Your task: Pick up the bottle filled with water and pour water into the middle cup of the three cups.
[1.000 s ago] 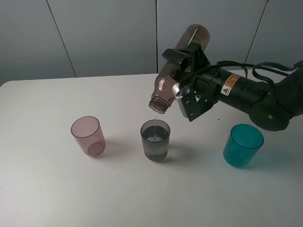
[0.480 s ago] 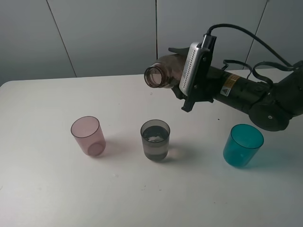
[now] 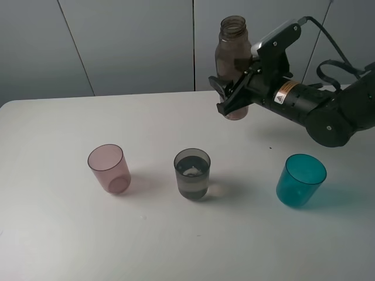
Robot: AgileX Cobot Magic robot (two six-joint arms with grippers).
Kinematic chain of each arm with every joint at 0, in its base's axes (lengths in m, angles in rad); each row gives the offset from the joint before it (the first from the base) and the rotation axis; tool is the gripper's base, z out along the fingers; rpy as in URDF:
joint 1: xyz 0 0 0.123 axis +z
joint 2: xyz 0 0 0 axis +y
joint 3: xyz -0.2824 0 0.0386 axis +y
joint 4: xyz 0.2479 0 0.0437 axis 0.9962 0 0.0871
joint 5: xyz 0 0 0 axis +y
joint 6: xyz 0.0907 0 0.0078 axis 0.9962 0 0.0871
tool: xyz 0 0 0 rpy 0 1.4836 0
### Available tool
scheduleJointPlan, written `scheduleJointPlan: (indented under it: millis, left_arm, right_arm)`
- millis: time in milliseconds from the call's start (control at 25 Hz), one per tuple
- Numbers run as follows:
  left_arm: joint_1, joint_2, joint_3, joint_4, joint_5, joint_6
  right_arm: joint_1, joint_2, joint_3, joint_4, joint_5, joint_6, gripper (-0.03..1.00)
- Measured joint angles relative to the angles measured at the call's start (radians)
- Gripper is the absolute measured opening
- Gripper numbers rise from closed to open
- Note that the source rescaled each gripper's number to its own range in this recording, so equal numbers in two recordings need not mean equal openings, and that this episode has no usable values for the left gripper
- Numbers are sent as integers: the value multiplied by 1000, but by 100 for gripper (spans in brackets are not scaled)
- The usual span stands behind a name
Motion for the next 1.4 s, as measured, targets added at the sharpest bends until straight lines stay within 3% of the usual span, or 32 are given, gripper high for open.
scheduleJointPlan:
  millis: [160,320,680,880,1400]
  left_arm:
    - [0,0,0,0,0,0]
    - [0,0,0,0,0,0]
    - [0,0,0,0,0,0]
    - [0,0,0,0,0,0]
    - [0,0,0,0,0,6]
  right_arm:
    - [-44,50,-96,7,100,33,0]
    - [-58,143,-180,4,112,59,0]
    - [-58,320,-360,-20,93,241,0]
    - [-58,372,-386,-22,49,256,0]
    - [-58,401,-390,-51,52,260,0]
